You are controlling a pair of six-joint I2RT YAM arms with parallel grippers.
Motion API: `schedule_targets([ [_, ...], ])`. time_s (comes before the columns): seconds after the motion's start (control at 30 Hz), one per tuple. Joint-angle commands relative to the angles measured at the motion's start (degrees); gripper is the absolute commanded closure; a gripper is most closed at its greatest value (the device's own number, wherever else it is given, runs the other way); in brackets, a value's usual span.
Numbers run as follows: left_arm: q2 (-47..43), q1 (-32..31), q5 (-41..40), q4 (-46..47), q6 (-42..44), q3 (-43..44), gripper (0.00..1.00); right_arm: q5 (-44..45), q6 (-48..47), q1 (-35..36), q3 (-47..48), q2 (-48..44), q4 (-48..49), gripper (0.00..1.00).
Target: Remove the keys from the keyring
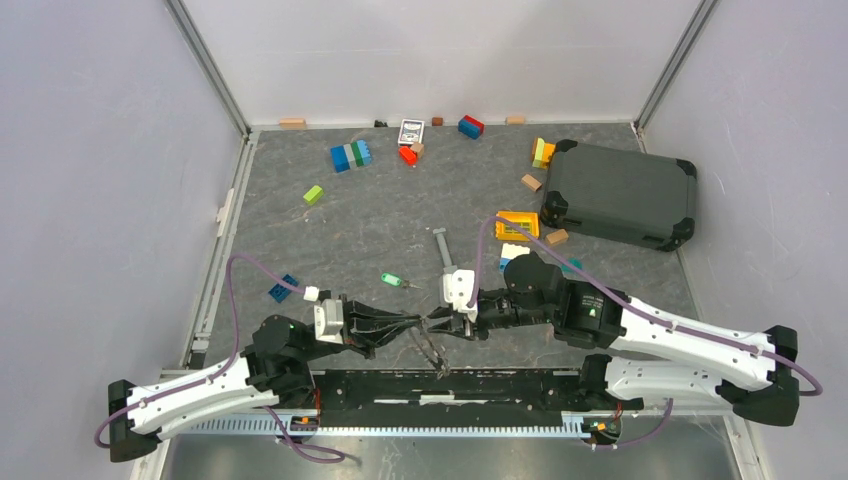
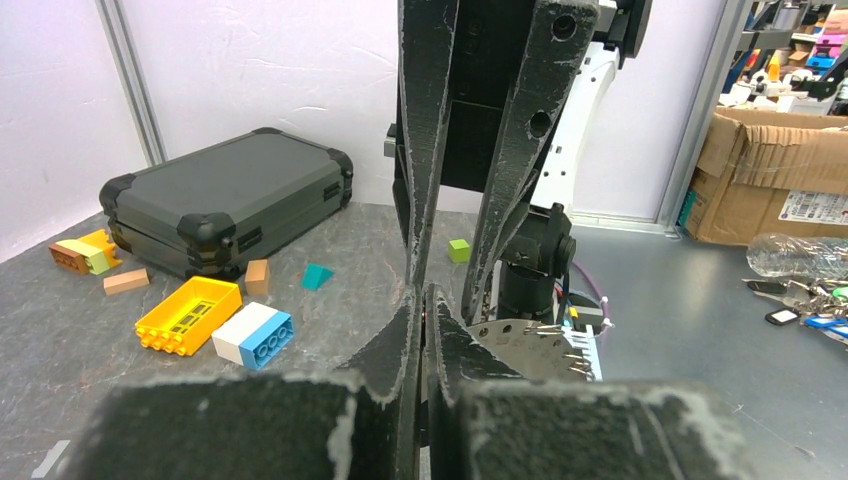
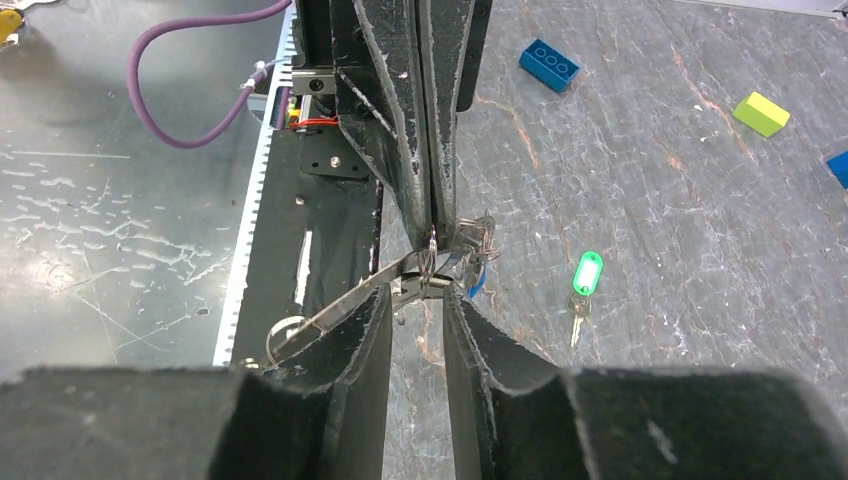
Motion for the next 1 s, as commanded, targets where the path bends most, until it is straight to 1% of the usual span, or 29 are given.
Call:
schedule_targets([
  [0.0,-0.34,-0.09,0.57,4.58,-2.61,1.04,0.98,1.13,1.85,0.32,-0.84,0.02,6.15,0.7],
  [0.3,-0.02,-0.12,1.11,5.17,-2.61,1.09,0.98,1.31,3.05,0.34,-2.73,0.39,9.65,0.7],
  [0.5,0.03,-0.09,1.19,5.52,-2.74,1.09,0.98,0.99,3.31,0.29,-3.55,0.99,10.72,0.75],
  [0.77,0.15,-0.1,1.28,5.72,-2.74,1.01,0.98,1.01,3.58,0.29,-4.23,0.99,12.08,0.89],
  [0.9,0.18,-0.11,1.28,6.05,-2.87,0.81,0.98,1.09,3.76,0.3,-4.74,0.01,13.46,0.99],
  [0.97,0.01,-0.11,1.24,5.97,-2.96,0.58,0.98,1.16,3.69,0.29,-4.87,-0.61,13.78,1.0],
])
